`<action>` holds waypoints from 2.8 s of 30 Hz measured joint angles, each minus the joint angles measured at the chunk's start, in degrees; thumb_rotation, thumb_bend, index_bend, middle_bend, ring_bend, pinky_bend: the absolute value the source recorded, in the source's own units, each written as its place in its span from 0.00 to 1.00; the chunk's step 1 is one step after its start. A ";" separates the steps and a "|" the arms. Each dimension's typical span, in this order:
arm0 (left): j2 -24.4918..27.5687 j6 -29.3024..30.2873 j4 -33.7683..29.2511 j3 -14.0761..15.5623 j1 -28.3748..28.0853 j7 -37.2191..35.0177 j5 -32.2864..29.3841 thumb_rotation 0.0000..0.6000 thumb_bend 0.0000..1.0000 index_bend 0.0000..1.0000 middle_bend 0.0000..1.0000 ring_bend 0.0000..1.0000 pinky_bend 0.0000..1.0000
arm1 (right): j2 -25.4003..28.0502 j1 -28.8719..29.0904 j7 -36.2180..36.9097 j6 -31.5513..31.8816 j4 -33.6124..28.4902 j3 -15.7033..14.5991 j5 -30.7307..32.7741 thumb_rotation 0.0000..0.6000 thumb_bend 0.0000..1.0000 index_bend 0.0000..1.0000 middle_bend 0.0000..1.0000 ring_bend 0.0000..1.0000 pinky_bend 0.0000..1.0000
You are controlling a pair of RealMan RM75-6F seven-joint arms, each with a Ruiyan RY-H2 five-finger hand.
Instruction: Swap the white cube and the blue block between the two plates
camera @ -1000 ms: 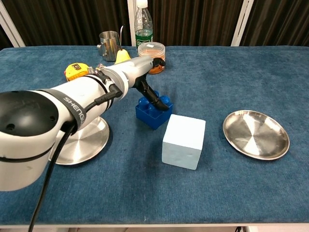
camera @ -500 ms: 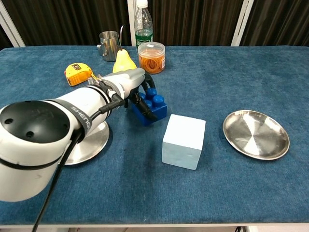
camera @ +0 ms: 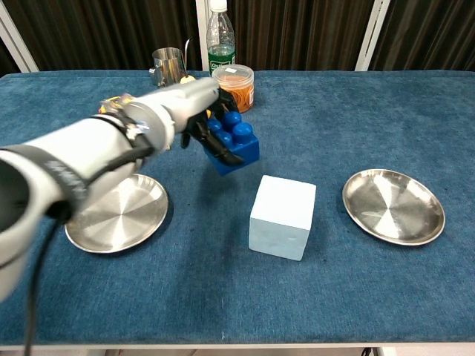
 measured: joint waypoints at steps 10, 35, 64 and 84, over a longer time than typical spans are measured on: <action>16.88 7.87 -17.88 14.02 11.25 0.43 8.49 1.00 0.25 0.52 0.49 0.51 0.67 | -0.40 -0.49 -1.81 0.47 -0.37 -0.60 -1.30 1.00 0.27 0.00 0.00 0.00 0.00; 22.69 5.88 -20.44 21.80 17.73 -3.78 19.45 1.00 0.00 0.03 0.02 0.01 0.32 | -1.39 3.25 -1.69 -2.28 -2.44 -0.45 -5.58 1.00 0.27 0.00 0.00 0.00 0.00; 39.62 15.79 -13.63 29.00 37.59 -28.32 42.55 1.00 0.00 0.03 0.02 0.01 0.27 | -27.36 34.98 -34.38 -38.67 -19.26 12.99 32.63 1.00 0.25 0.00 0.00 0.00 0.00; 40.08 12.55 -13.17 24.96 40.10 -29.39 43.20 1.00 0.00 0.03 0.02 0.01 0.27 | -28.68 37.09 -33.30 -30.21 -17.07 11.60 31.90 1.00 0.35 0.73 0.62 0.69 0.87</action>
